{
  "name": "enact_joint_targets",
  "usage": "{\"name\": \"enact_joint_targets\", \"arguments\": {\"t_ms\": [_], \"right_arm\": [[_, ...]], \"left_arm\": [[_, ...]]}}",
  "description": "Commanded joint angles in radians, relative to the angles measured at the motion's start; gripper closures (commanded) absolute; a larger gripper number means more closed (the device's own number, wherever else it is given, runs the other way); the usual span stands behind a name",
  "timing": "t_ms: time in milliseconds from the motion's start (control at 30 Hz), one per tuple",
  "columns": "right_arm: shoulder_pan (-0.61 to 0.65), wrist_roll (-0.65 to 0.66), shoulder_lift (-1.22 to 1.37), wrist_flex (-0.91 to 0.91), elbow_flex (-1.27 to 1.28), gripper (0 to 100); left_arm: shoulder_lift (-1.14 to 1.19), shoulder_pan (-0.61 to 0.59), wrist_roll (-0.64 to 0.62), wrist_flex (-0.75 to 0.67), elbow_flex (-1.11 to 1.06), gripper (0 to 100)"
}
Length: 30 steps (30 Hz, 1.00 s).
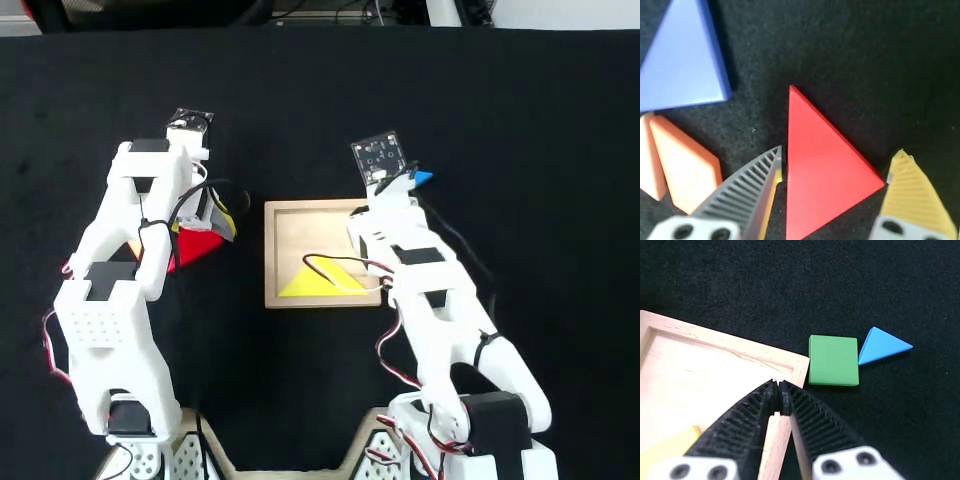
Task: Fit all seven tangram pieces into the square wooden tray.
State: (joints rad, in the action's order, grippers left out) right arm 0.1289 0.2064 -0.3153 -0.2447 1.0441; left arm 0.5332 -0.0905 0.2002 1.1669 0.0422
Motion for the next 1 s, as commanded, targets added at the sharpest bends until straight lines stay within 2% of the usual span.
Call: {"name": "enact_joint_targets", "arguments": {"t_ms": [0,133,800,967], "right_arm": [[0.011,0.012,-0.039,0.017,-0.010,98.4],[0.011,0.012,-0.039,0.017,-0.010,98.4],[0.011,0.012,-0.039,0.020,-0.008,98.4],[0.011,0.012,-0.039,0.020,-0.008,98.4]], "left_arm": [[0.003,0.015,-0.002,0.000,0.035,67],[0.003,0.015,0.075,0.003,0.035,67],[0.009,0.013,0.115,0.002,0.036,67],[0.008,0.013,0.115,0.002,0.038,74]]}}
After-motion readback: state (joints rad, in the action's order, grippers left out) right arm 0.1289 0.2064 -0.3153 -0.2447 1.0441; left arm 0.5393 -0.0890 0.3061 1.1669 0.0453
